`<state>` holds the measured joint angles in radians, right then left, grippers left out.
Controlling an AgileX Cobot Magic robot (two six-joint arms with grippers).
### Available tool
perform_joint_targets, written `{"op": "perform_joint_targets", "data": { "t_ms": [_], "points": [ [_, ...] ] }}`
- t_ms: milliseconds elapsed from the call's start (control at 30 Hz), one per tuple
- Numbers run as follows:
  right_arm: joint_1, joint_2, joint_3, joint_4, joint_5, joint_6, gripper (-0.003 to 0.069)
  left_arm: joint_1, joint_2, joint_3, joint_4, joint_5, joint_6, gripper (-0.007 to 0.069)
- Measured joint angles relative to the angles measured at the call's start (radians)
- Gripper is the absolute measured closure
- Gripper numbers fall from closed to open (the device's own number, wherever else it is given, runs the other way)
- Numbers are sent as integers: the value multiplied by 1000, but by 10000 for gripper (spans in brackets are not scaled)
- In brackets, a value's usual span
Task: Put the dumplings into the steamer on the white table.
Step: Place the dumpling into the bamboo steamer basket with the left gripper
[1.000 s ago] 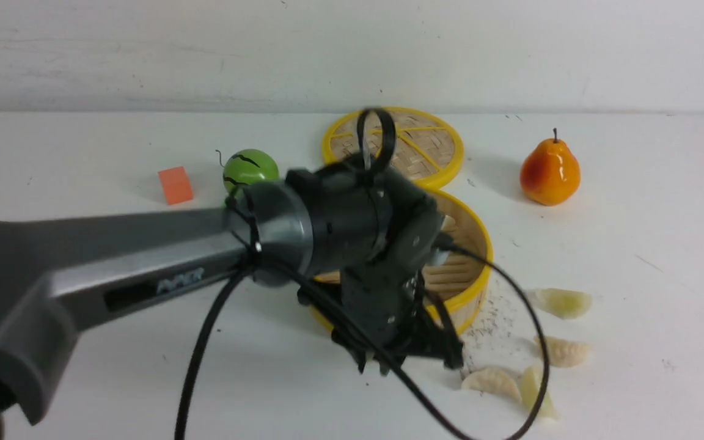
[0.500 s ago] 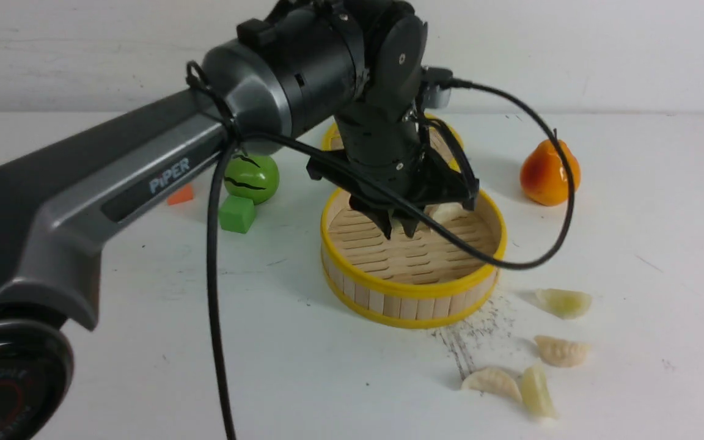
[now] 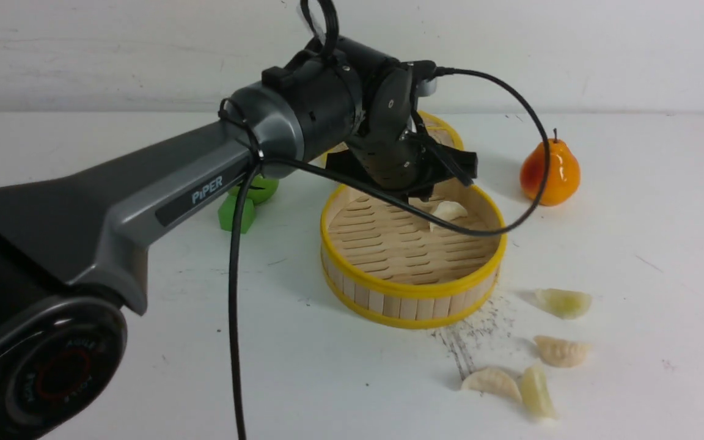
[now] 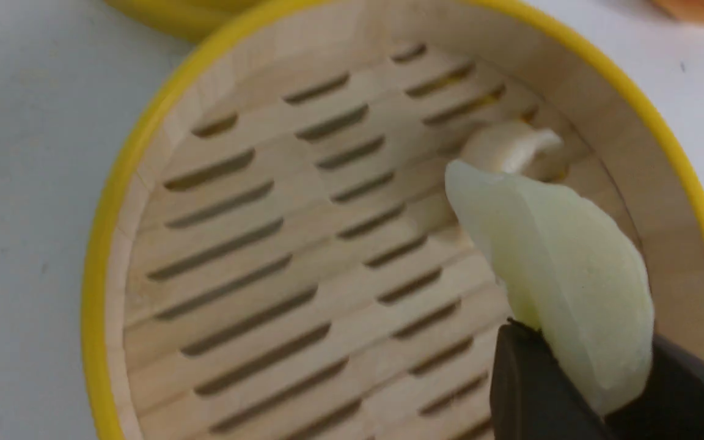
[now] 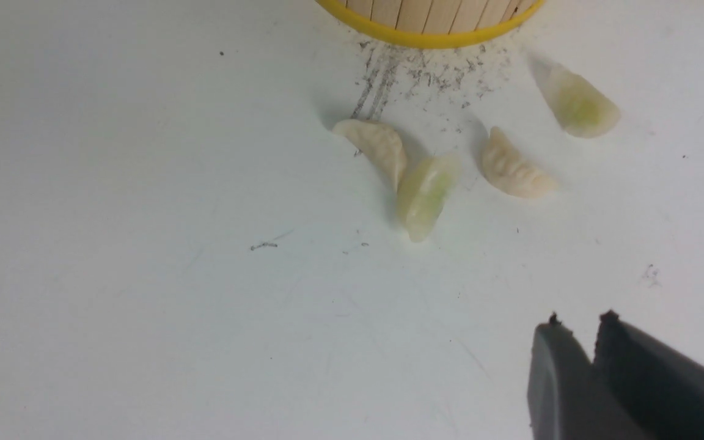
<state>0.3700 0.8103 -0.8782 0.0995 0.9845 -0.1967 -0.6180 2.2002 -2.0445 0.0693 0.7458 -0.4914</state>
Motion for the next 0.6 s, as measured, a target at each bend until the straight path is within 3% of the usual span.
{"op": "perform_joint_targets", "data": {
  "t_ms": [133,433,600],
  "points": [
    [0,-1,28,0,-16,0,559,19,49,0,-1,-69,-5,473],
    [0,-2,79,0,-45,0,550,13,135,0,3,-30,17,473],
    [0,-2,79,0,-56,0,545,14,135,0,11,-84,19,473]
  ]
}}
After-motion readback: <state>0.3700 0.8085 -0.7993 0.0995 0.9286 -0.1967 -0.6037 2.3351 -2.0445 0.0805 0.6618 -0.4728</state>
